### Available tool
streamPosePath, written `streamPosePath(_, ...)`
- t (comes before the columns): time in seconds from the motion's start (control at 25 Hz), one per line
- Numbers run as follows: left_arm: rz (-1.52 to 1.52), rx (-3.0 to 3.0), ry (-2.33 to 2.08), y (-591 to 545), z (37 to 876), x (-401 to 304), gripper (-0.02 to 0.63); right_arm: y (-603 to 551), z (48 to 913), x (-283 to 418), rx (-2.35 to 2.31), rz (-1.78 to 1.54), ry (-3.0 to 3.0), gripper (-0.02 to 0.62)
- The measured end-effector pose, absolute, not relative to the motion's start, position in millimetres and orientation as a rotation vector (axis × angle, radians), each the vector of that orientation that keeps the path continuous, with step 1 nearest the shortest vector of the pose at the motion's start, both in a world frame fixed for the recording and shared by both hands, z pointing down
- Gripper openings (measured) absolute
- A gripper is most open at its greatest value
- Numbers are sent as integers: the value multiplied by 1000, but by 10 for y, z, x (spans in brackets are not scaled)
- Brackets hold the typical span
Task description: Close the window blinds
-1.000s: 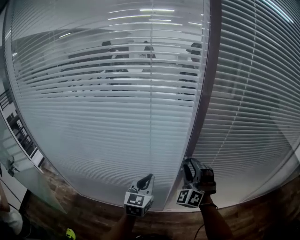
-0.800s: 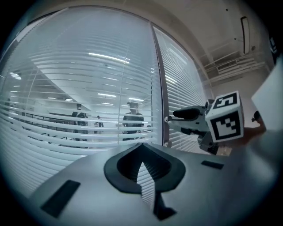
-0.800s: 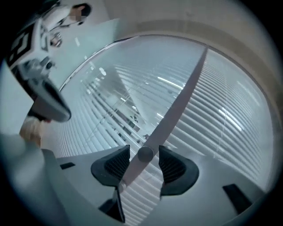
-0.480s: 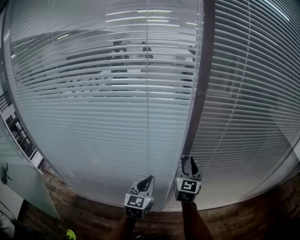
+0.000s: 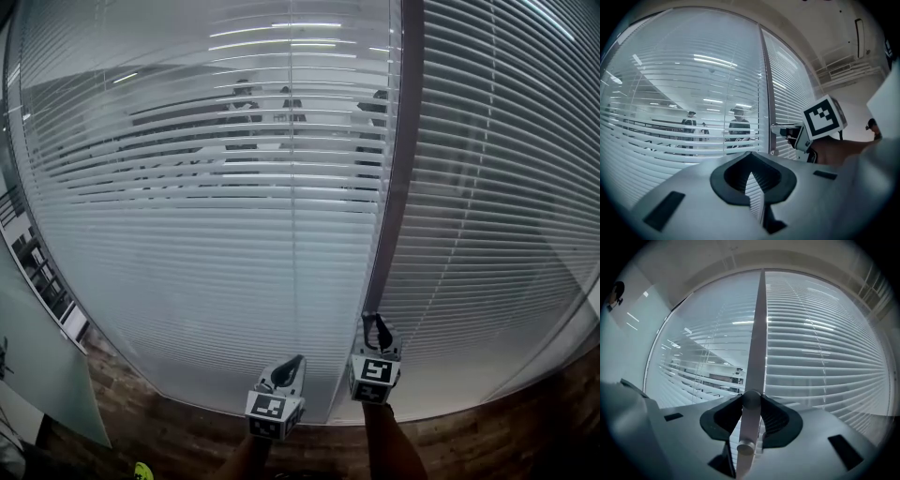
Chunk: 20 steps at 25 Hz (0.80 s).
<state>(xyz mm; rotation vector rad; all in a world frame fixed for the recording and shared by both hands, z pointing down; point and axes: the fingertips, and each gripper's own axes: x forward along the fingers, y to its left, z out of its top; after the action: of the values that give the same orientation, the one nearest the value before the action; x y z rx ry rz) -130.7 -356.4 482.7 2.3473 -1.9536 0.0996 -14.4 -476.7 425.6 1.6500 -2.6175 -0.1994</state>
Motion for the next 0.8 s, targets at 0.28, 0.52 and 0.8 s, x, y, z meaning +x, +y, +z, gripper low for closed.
streamPosePath(0.28,-11,2301,-1953,-3572,4644,-1385,0,-4751,4256,-192,1548,-529,-2451,127)
streamPosePath(0.52,-8,2274,-1909,-3528,4725,-1410,0,-4687,4249,-232,1314,-895,-2227,127)
streamPosePath(0.8,-31,2291,-1910,-3418,4947,-1513,0,-4572,4468,-287,1118,-1214,-1937,127)
